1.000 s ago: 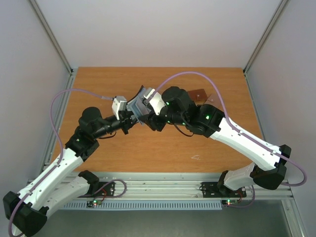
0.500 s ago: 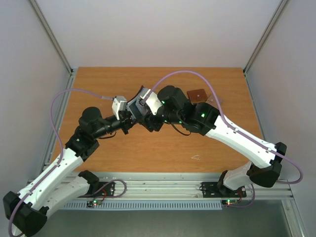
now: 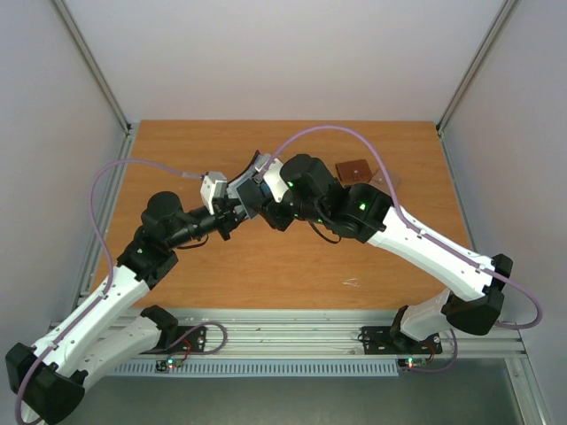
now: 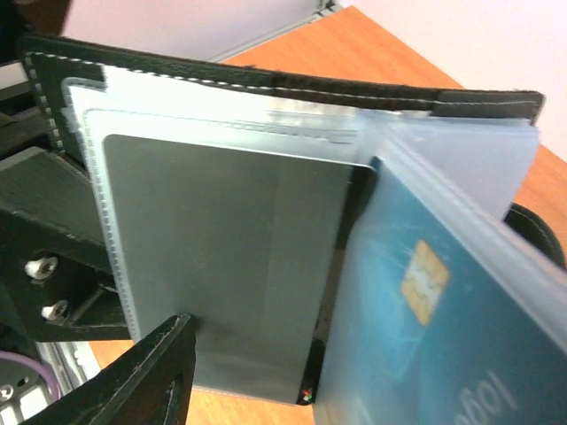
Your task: Take the credit cards out of the card holder
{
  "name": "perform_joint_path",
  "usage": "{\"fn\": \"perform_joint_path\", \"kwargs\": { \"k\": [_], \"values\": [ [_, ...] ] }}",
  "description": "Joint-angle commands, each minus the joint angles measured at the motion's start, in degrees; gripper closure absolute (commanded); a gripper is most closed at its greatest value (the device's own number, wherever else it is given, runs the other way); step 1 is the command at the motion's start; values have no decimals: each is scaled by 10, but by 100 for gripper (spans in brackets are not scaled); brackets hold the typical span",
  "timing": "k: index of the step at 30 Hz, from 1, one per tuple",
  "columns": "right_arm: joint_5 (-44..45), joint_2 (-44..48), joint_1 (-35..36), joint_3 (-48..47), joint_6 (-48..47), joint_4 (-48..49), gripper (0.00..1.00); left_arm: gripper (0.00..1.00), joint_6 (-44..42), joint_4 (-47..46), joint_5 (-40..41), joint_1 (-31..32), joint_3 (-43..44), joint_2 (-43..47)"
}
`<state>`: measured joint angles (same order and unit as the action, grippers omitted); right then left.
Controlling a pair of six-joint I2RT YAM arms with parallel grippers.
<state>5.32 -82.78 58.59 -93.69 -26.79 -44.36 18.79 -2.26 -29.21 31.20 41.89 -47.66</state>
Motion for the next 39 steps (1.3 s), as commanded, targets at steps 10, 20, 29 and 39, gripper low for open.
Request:
{"fn": "perform_joint_path", "kwargs": {
  "k": [10, 20, 29, 39],
  "values": [
    [-21, 30, -45, 12, 53, -4, 82, 100, -10, -50, -30, 3, 6, 5],
    [-237, 96, -151, 56, 101, 34, 99, 68, 3, -136, -146, 3, -8, 11],
    [-344, 118, -180, 64, 88, 29, 99, 51, -6, -137, -180, 3, 1, 3],
    [-285, 72, -165, 22, 96, -11, 99, 8, -10, -116, -155, 3, 7, 1]
  ]
}}
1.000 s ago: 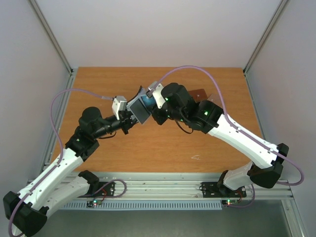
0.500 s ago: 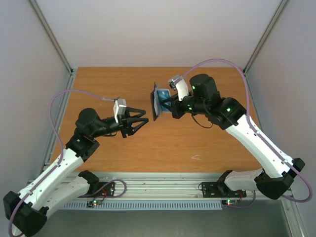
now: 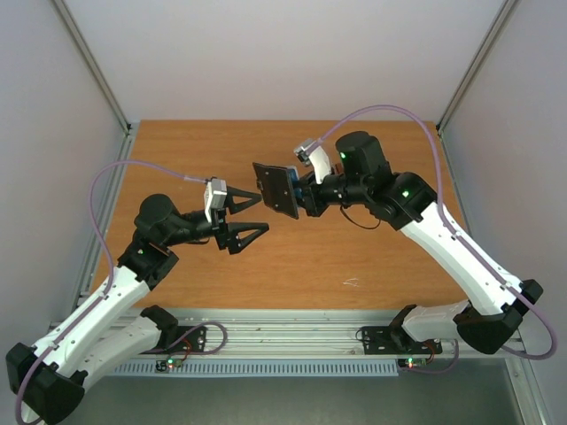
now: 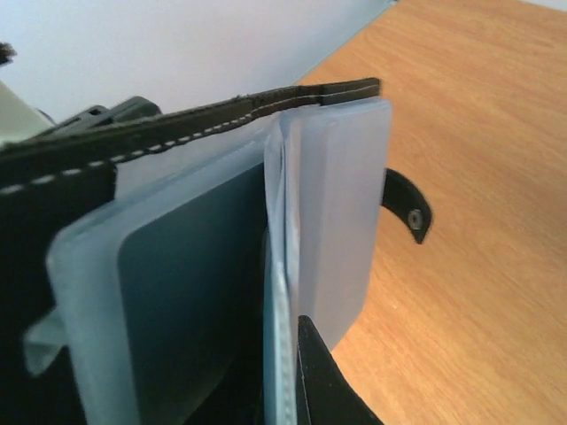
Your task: Take the credit cards out of the card holder
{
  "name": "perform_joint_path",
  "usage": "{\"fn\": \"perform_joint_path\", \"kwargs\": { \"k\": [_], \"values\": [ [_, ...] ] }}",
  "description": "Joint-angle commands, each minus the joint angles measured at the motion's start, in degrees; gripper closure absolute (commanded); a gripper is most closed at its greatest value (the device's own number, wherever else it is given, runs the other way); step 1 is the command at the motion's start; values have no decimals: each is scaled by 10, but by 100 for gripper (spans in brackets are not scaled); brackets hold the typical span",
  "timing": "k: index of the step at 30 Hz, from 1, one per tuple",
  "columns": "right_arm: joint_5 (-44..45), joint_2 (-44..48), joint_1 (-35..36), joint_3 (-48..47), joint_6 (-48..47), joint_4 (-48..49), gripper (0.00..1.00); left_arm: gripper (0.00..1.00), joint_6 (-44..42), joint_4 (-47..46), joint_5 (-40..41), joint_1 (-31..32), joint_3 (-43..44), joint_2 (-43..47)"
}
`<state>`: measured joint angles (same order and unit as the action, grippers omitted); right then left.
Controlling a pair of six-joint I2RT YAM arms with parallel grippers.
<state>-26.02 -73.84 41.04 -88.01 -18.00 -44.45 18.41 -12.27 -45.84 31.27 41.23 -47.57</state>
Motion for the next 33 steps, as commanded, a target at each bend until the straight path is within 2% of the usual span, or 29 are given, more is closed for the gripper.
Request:
{"fn": "perform_joint_path", "kwargs": {
  "k": [1, 2, 5, 10, 14, 22, 29, 33],
  "values": [
    [81, -26, 25, -49, 4, -29, 99, 5, -6, -9, 24, 2, 14, -1],
    [151, -39, 49, -69, -3, -50, 99, 1, -5, -3, 42, 2, 14, -1],
    [363, -89, 117, -139, -31, -123, 99, 1, -2, 23, 101, 2, 13, -4],
    [487, -157, 170, -222, -50, -196, 99, 1, 9, 42, 147, 1, 12, -7],
    [517, -186, 191, -251, -63, -216, 99, 1, 13, 51, 173, 0, 9, -9],
    [523, -199, 202, -260, -76, -222, 99, 1, 9, 22, 136, -1, 3, -7],
    [473, -189, 202, -252, -82, -199, 99, 2, 75, 49, 225, -33, -1, -8],
    [467, -192, 202, -251, -85, -196, 99, 1, 68, 28, 174, -38, -2, -5]
  ]
}}
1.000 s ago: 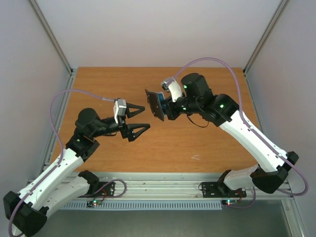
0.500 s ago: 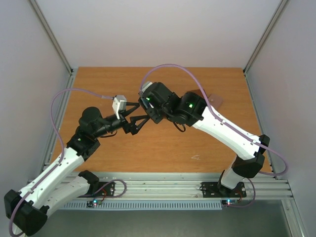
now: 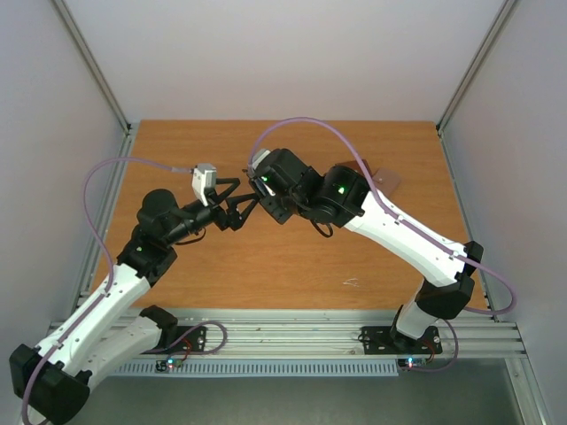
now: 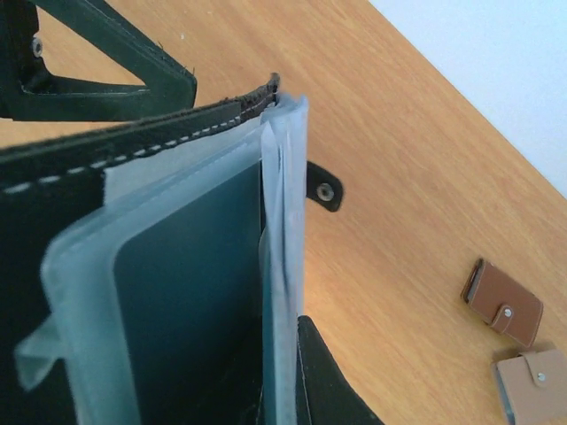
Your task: Take the credit cards out of the card holder
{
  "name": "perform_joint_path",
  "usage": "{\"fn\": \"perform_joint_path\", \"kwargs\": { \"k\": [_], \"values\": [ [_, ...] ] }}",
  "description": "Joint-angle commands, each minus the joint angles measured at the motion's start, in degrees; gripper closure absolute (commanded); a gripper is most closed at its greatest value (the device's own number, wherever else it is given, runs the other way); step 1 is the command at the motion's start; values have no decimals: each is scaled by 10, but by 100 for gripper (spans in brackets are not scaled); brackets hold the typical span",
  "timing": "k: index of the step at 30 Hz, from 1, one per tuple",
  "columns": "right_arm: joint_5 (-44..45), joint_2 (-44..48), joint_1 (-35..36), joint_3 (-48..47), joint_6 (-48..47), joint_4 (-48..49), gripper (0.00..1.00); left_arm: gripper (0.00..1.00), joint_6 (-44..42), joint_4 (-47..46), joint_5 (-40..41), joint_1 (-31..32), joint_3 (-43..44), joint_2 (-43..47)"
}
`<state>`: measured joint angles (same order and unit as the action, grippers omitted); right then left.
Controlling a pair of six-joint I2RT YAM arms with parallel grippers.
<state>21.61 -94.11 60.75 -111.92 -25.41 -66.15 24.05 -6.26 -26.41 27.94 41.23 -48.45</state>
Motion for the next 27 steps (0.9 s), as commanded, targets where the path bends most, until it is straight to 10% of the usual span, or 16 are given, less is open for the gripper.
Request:
{"fn": "perform_joint_path", "kwargs": {
  "k": [1, 6, 27],
  "values": [
    [-11, 9, 5, -12, -10, 21, 99, 1, 9, -38, -33, -4, -2, 3],
    [-23, 1, 5, -7, -10, 32, 99, 1, 5, -82, -109, -4, 3, 2],
    [-53, -27, 15, -15, -18, 73, 99, 4, 133, -7, 44, -35, 28, -7]
  ]
}}
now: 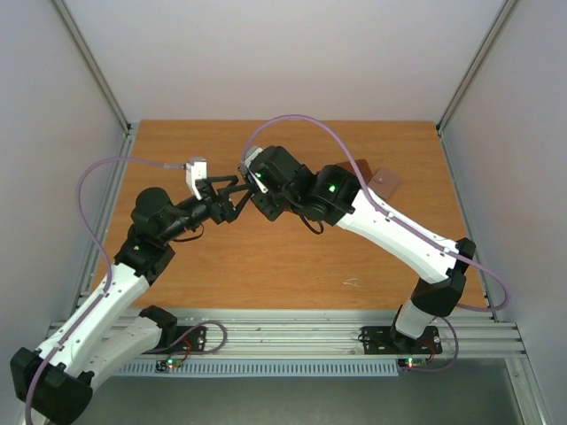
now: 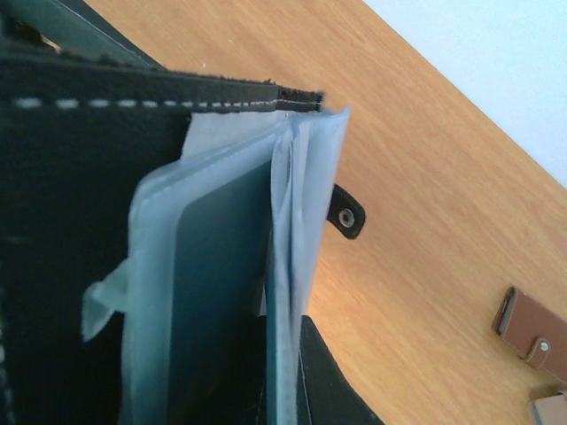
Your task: Take the credit cards out of the card holder
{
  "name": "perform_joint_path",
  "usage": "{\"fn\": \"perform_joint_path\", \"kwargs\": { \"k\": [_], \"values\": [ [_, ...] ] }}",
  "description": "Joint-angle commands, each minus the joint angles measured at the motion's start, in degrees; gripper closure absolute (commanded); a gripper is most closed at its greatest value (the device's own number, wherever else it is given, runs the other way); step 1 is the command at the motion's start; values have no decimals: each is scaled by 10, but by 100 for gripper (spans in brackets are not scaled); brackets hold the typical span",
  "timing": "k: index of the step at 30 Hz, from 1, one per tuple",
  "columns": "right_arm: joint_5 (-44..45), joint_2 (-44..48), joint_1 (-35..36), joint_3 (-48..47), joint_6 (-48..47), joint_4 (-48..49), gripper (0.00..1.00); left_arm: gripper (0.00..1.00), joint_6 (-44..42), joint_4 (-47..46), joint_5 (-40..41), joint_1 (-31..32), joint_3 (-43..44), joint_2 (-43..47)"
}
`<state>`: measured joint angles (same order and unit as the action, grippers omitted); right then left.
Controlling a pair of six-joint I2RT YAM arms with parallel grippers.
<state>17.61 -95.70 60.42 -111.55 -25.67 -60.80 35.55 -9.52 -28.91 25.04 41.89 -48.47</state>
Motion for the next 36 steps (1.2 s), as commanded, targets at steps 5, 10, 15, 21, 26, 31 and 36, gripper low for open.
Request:
{"fn": "perform_joint_path", "kwargs": {
  "k": [5, 10, 15, 21, 26, 31, 36],
  "values": [
    [-4, -7, 22, -18, -22, 24, 99, 9, 2, 40, 79, -9, 13, -7],
    [-5, 21, 21, -3, -27, 57, 99, 16, 6, 61, 96, -24, -1, -7],
    [-5, 36, 14, 4, -23, 65, 99, 25, -4, 26, 54, -25, -7, 1],
    [-2, 48, 5, 11, -17, 70, 99, 46, -7, 0, 30, -25, -16, 8],
    [-7, 55, 1, 18, -16, 75, 99, 65, -6, -3, 28, -25, -18, 9],
    [-19, 62, -2, 25, -17, 86, 99, 81, -5, -2, 29, -26, -17, 10],
    [-64, 90, -33, 57, -3, 99, 99, 100, -9, -14, 13, -26, -21, 15]
  ]
}}
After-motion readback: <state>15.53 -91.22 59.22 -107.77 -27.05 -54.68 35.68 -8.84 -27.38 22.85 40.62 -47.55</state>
